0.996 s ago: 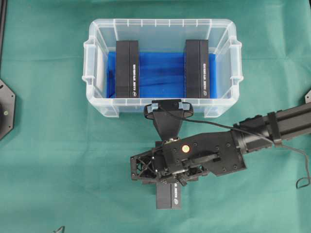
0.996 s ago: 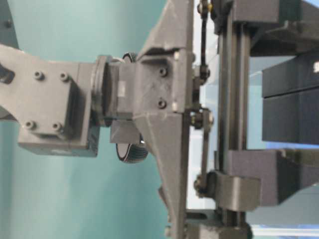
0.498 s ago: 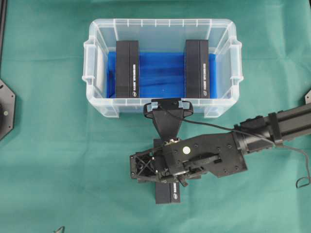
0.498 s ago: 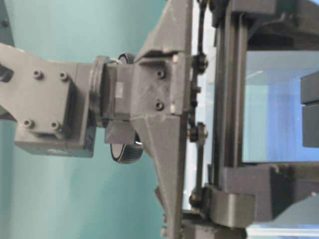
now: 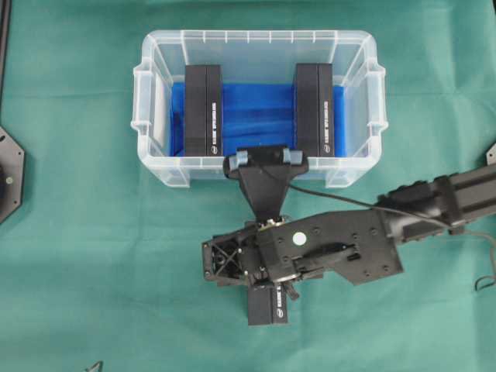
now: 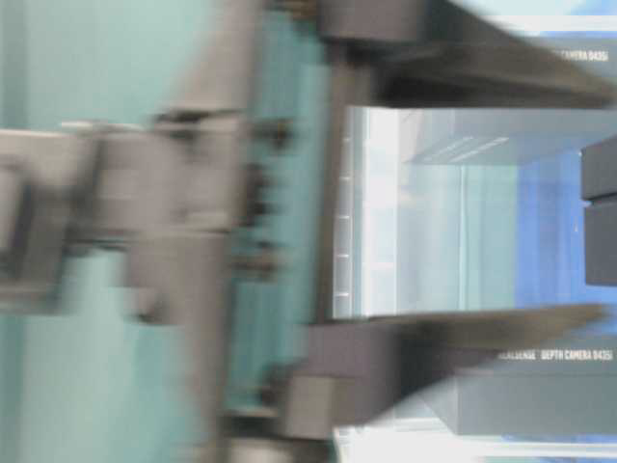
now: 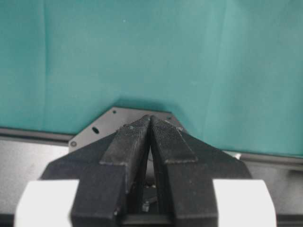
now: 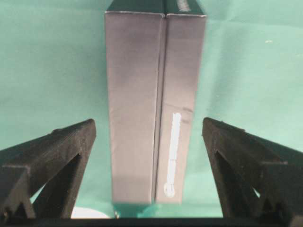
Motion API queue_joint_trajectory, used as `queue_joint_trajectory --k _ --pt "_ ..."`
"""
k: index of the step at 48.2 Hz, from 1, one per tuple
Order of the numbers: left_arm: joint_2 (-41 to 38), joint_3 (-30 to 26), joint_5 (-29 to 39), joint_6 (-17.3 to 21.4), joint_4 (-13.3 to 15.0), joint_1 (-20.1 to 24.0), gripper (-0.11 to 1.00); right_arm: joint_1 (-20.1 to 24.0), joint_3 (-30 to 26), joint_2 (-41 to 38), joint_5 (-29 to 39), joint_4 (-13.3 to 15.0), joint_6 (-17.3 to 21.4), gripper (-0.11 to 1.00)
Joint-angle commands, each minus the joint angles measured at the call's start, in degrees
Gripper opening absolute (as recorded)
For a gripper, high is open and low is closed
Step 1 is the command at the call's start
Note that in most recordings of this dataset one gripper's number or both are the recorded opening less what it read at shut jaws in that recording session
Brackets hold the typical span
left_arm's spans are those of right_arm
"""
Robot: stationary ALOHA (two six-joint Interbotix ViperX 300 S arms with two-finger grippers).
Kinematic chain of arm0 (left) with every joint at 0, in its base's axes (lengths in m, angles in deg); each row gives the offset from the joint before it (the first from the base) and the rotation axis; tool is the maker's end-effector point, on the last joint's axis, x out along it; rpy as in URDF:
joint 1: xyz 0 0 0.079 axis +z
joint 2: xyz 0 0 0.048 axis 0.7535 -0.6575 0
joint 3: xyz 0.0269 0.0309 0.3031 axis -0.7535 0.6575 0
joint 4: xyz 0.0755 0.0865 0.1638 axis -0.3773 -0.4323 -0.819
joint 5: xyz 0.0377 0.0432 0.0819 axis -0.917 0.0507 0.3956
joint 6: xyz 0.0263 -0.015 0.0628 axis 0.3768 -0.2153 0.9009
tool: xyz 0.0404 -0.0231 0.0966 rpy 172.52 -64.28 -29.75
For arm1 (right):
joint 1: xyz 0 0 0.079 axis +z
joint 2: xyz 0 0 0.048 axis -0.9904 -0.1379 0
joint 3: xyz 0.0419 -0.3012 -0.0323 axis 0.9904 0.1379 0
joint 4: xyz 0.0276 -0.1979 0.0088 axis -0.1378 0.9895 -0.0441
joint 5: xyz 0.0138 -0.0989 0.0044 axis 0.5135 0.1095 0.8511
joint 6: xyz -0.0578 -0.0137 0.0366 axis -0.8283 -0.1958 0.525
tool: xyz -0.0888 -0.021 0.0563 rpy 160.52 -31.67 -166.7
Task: Take the box out of the case with the right arm.
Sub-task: 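Carry the box forward over the case wall and lower it onto the table, then open the right gripper and release the box on the table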
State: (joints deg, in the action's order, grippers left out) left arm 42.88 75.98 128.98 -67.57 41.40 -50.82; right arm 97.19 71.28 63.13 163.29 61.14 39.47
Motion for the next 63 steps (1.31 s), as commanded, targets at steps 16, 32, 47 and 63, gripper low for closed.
queue_joint_trajectory --k 16,32,47,63 --pt "-0.4 -1.6 -0.2 0.0 -0.1 0.2 0.0 0.2 -11.2 3.0 14.2 4.0 -0.9 0.88" --pt "-0.4 -1.6 -0.2 0.0 -0.1 0.2 0.0 1.4 -6.4 6.3 14.4 3.8 -0.5 0.87" --pt "-0.4 -1.6 -0.2 0.1 -0.1 0.2 0.0 5.2 12.0 19.7 9.9 3.7 6.2 0.86" --pt "-0.4 -1.5 -0.2 0.2 -0.1 0.3 0.0 11.3 28.6 33.8 7.0 3.2 13.3 0.86"
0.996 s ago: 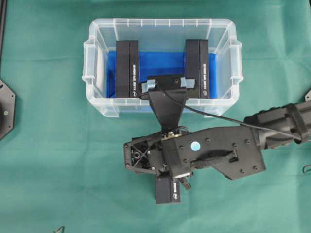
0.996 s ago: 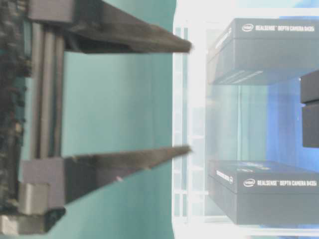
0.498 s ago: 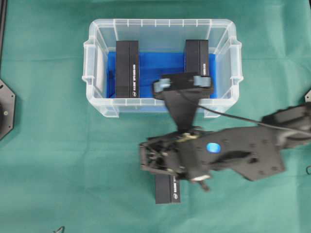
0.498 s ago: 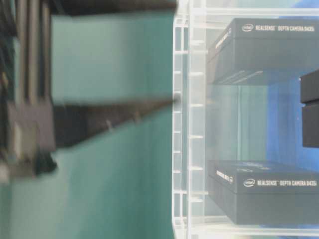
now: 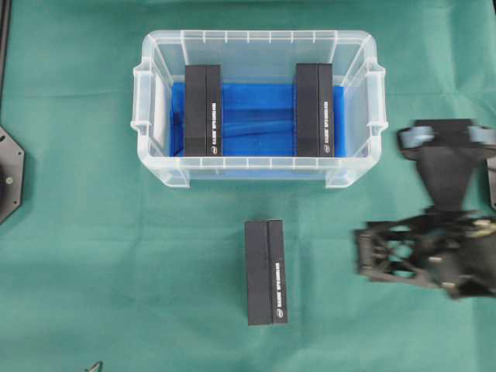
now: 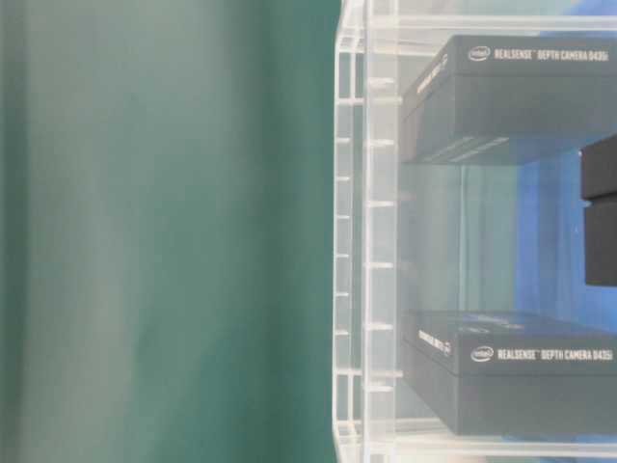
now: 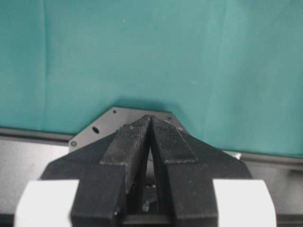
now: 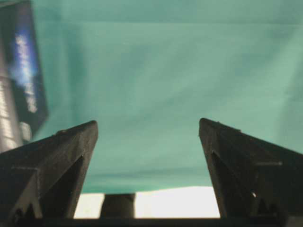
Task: Take the box out of the case with the right arm.
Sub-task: 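Open the right gripper and release the box on the table, then withdraw the right gripper to the right side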
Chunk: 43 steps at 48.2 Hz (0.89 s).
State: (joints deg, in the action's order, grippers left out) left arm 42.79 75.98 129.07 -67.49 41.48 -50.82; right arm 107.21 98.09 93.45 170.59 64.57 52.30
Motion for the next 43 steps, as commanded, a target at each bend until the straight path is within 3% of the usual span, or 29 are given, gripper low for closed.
queue_joint_trajectory --k 1,12,27,35,43 --pt "-0.4 -1.5 -0.3 0.1 -0.2 0.3 0.0 1.7 2.5 4.1 -0.3 -0.4 0.6 0.86" --pt "-0.1 -1.5 -0.3 0.1 -0.2 0.3 0.0 4.6 7.9 9.8 -0.2 -0.9 2.4 0.86" --pt "-0.1 -1.5 -0.3 0.1 -0.2 0.3 0.0 2.6 8.8 10.6 -0.1 0.8 1.3 0.86" --pt "-0.3 -1.5 -0.3 0.1 -0.2 0.2 0.0 -1.1 9.7 11.5 0.0 0.8 -2.2 0.86" --pt "-0.4 -1.5 -0.3 0.0 -0.2 0.3 0.0 -7.6 11.1 12.8 -0.4 0.8 -9.8 0.86"
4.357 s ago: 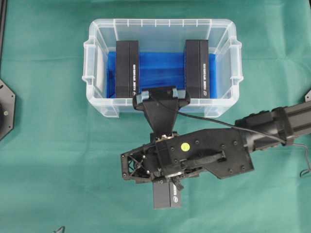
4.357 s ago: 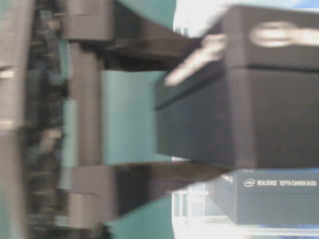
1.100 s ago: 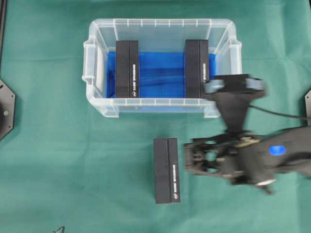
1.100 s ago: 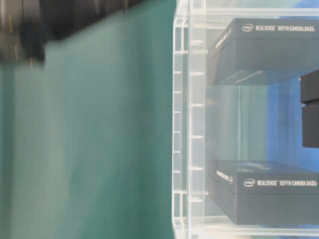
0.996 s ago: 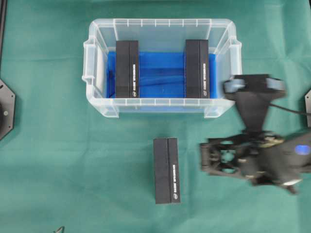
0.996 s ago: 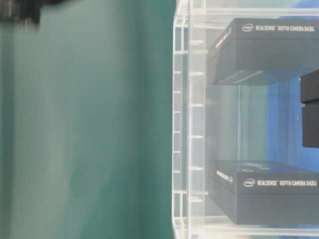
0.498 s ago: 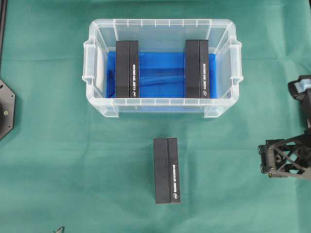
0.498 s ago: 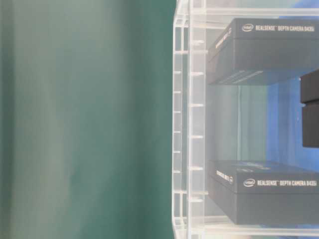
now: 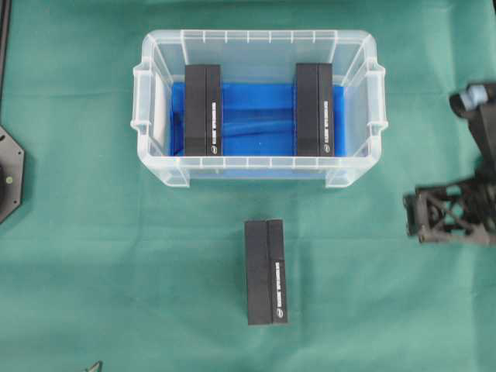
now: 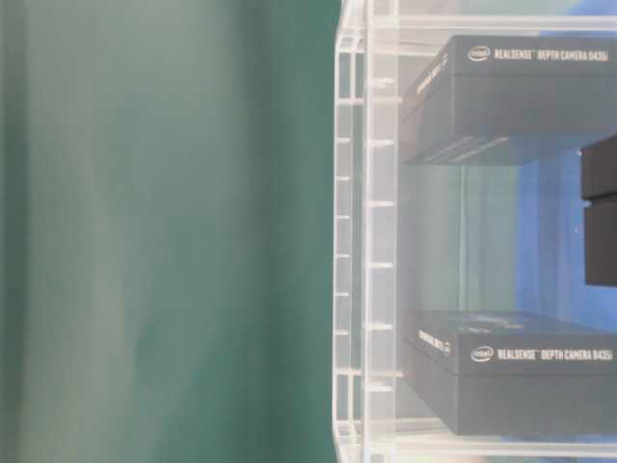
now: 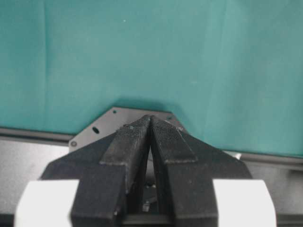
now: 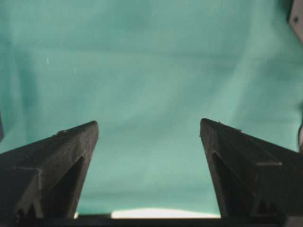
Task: Take the box out of the case with the right arm.
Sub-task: 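Withdraw the right gripper to the right side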
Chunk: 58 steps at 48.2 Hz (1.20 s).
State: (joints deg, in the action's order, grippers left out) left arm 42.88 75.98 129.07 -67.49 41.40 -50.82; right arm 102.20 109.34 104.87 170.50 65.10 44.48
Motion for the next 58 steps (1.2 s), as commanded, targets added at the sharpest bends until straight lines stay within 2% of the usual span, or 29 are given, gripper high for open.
queue_joint_trajectory --k 1,18,29,38,58 --pt "-0.4 -1.5 -0.3 0.0 -0.1 0.2 0.0 -3.4 -0.1 1.6 -0.3 0.3 -2.9 0.86" --pt "-0.4 -1.5 -0.3 0.0 -0.1 0.3 0.0 -21.0 2.9 5.4 -0.3 0.3 -21.2 0.86" --pt "-0.5 -1.5 -0.3 0.0 -0.1 0.2 0.0 -28.8 4.2 6.4 -0.9 0.3 -29.0 0.86" --pt "-0.7 -1.5 -0.3 0.0 -0.1 0.3 0.0 -31.4 4.7 6.4 -3.2 0.3 -30.8 0.86" --pt "-0.7 -1.5 -0.3 0.0 -0.1 0.2 0.0 -31.5 5.4 6.2 -4.2 0.4 -30.9 0.86"
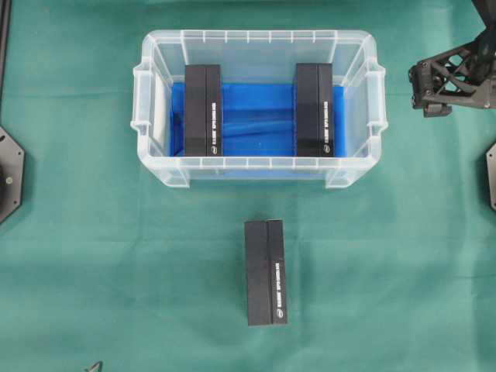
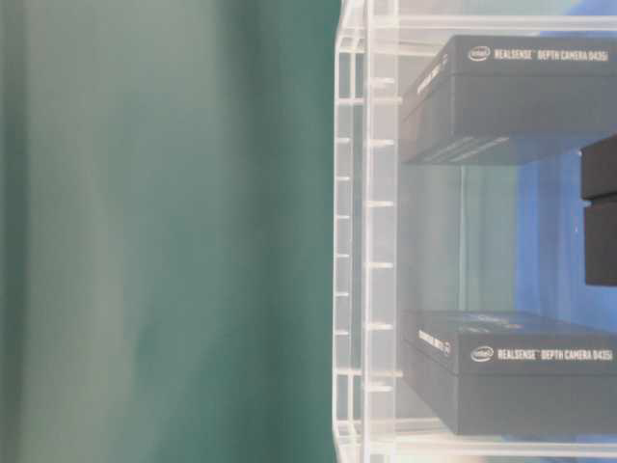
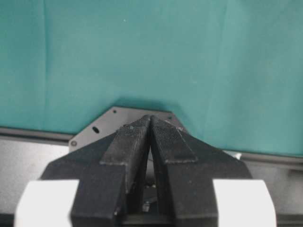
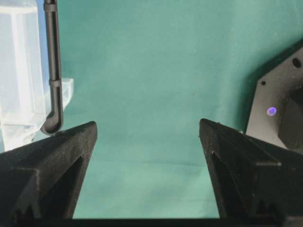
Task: Take the box out of the case with the right arm.
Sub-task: 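Withdraw the right gripper to the right side, then move the open right gripper over the left black box in the case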
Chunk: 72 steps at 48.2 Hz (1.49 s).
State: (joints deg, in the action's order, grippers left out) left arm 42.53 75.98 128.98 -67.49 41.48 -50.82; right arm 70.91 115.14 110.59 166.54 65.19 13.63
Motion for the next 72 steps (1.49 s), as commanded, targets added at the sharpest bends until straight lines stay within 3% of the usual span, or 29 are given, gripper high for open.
queue_joint_trajectory --k 1,9,19,34,49,63,72 --pt "-0.4 -1.5 -0.2 0.0 -0.2 0.2 0.0 -0.3 -0.4 0.5 -0.3 0.3 -0.1 0.86" --pt "-0.4 -1.6 -0.4 0.0 -0.2 0.2 0.0 -0.3 -1.0 0.1 -1.3 0.1 0.2 0.86" --pt "-0.9 -1.6 -0.4 0.0 -0.2 0.3 0.0 0.0 -5.2 -5.2 -7.6 -0.7 0.1 0.86" --pt "-0.9 -1.6 -0.4 0.0 -0.2 0.2 0.0 1.7 -24.4 -22.6 -9.9 -0.4 -1.8 0.85" --pt "-0.8 -1.6 -0.2 0.0 -0.2 0.3 0.0 2.4 -43.0 -36.2 -6.8 -0.4 -3.6 0.85" --pt "-0.6 -1.6 -0.2 0.0 -0.3 0.2 0.0 3.6 -53.3 -44.6 -7.0 -1.4 -3.5 0.86" --pt "-0.5 -1.6 -0.2 0.0 -0.2 0.3 0.0 3.9 -55.5 -47.2 -9.9 -2.5 -3.1 0.86"
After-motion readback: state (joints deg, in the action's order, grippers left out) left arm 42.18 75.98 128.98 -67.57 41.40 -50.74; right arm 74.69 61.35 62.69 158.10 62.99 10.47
